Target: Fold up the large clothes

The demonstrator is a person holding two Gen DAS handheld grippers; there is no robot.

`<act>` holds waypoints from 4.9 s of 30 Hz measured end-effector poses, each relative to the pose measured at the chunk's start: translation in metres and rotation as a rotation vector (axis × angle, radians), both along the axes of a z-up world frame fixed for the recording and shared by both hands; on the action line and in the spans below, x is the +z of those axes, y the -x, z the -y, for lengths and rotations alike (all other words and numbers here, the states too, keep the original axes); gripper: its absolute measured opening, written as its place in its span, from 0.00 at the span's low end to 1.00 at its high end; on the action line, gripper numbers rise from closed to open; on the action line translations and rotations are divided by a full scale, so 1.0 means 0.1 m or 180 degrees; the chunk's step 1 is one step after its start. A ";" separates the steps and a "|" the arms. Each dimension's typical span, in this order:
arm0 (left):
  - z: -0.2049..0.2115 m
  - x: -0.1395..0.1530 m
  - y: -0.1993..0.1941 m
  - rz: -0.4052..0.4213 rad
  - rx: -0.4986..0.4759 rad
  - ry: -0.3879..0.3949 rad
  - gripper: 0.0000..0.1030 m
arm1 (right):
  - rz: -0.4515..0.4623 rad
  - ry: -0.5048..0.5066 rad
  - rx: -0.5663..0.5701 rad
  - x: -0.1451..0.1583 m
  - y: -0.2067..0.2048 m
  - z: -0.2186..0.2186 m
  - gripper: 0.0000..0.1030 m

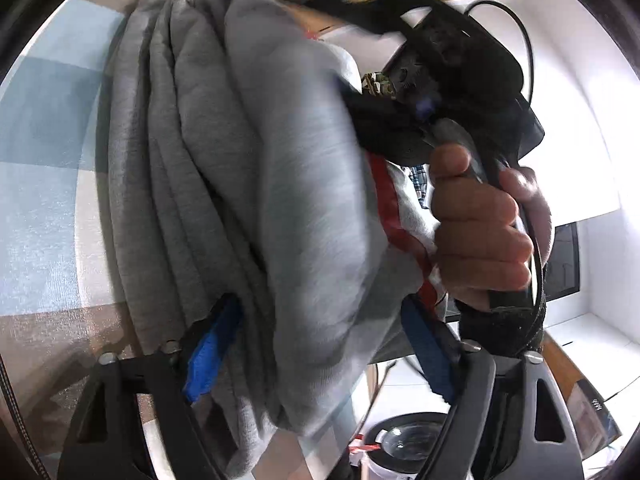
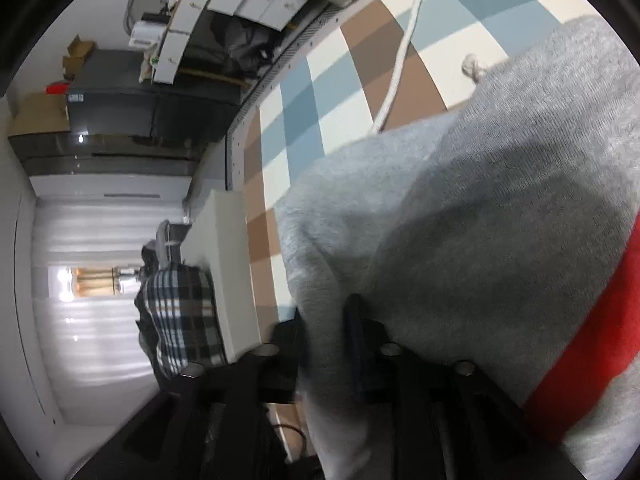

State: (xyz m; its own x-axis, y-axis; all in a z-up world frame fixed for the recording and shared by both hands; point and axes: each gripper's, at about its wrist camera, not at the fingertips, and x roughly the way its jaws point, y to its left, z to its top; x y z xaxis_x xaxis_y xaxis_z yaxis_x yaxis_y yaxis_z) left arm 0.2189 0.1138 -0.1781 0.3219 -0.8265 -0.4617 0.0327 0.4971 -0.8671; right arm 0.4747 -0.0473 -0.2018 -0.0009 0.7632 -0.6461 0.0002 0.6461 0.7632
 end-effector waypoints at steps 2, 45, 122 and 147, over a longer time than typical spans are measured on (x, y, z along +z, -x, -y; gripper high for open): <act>-0.01 0.06 0.01 0.0032 -0.0010 -0.0233 0.25 | 0.0127 -0.0121 0.0189 0.14 0.08 0.05 0.66; -0.14 -0.03 0.21 -0.0131 -0.0093 -0.0232 0.06 | 0.2118 0.1933 0.1171 0.45 2.05 0.74 0.81; 0.20 0.17 0.14 0.0282 0.0393 -0.0643 0.66 | 0.1170 0.0122 0.0931 0.43 1.52 0.97 0.89; 0.32 0.03 0.28 0.0082 0.0464 -0.1508 0.71 | 0.1437 -0.0508 0.0175 0.25 2.13 1.50 1.00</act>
